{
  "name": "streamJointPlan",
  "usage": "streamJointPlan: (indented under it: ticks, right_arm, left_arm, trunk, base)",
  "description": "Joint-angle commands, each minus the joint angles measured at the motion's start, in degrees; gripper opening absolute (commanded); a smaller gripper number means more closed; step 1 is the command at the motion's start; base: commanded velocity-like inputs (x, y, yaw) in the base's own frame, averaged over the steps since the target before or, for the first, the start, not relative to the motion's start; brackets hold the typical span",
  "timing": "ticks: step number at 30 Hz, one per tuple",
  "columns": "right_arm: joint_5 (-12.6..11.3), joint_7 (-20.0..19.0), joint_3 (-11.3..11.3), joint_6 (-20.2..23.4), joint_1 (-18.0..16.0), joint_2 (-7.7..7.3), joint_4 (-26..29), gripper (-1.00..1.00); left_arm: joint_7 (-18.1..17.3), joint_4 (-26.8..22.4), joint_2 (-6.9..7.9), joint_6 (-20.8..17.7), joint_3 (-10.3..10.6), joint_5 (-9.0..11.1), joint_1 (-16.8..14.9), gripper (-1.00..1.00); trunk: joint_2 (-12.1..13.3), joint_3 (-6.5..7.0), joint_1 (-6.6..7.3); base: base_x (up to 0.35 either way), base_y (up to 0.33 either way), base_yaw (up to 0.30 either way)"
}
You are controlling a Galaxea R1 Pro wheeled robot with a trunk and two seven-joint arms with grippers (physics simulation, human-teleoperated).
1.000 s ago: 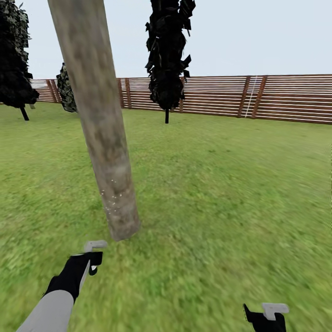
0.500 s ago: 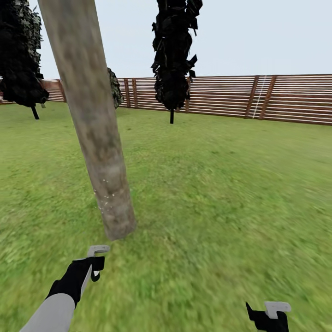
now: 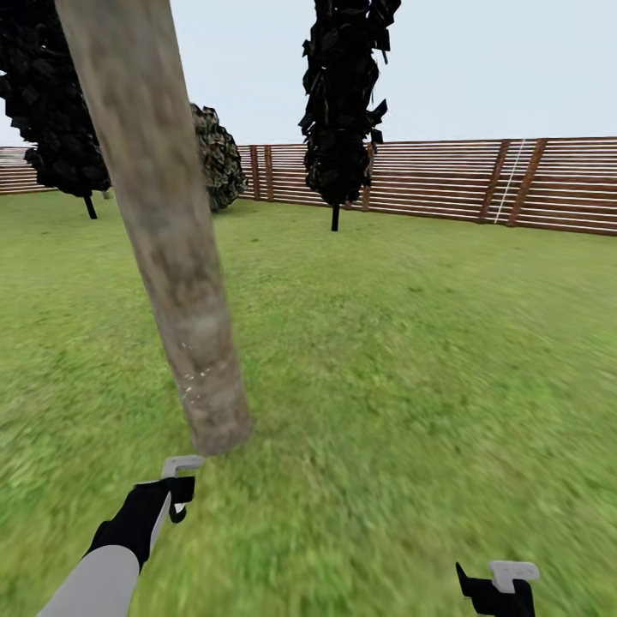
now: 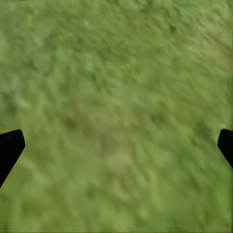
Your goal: In the garden, pick up the pesticide atomizer on the floor and spray pesticide onto both trees until each tree trunk is fully covered.
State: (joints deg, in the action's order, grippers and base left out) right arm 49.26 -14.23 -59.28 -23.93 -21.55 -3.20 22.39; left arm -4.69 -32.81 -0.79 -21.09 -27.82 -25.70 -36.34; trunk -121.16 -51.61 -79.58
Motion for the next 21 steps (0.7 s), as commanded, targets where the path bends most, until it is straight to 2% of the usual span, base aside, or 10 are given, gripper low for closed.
streamJointPlan:
  ticks: [1,7,15,16,17,19,21]
  right_arm:
    - [0.22,-0.45,-0.49,-0.24,-0.07,0.02,-0.01,1.00]
    - [0.22,-0.45,-0.49,-0.24,-0.07,0.12,-0.04,1.00]
    - [0.22,-0.45,-0.49,-0.24,-0.07,0.13,0.02,1.00]
    - [0.22,-0.45,-0.49,-0.24,-0.07,0.15,0.02,1.00]
    - [0.22,-0.45,-0.49,-0.24,-0.07,0.15,0.02,1.00]
    - [0.22,-0.45,-0.49,-0.24,-0.07,0.13,0.02,1.00]
    - [0.22,-0.45,-0.49,-0.24,-0.07,0.13,0.02,1.00]
  left_arm:
    - [-0.49,-0.15,-0.07,-0.21,-0.46,-0.58,-0.05,-1.00]
    - [-0.43,-0.22,0.04,-0.27,-0.48,-0.58,-0.05,-1.00]
    - [-0.47,0.40,-0.14,0.81,-0.51,-0.46,-0.05,-1.00]
    - [-0.44,2.18,-0.75,2.26,-0.44,-0.49,-0.05,-1.00]
    - [-0.41,6.03,-3.16,4.96,-0.28,-0.59,-0.05,-1.00]
    - [-0.41,6.88,-3.76,5.61,-0.33,-0.61,-0.05,-1.00]
    - [-0.41,6.75,-3.06,5.70,-0.53,-0.67,-0.05,-1.00]
  trunk:
    - [-0.02,-0.05,-0.02]
    - [-0.02,-0.05,-0.02]
    - [-0.02,-0.05,-0.02]
    - [-0.02,-0.05,-0.02]
    - [-0.02,-0.05,-0.02]
    - [-0.02,-0.05,-0.02]
    - [-0.02,-0.05,-0.02]
  base:
    - [0.233,-0.194,0.001]
    - [0.207,-0.207,0.023]
    - [0.181,-0.224,0.257]
    - [0.180,-0.224,0.277]
    - [0.180,-0.225,0.278]
    - [0.180,-0.225,0.278]
    - [0.180,-0.225,0.277]
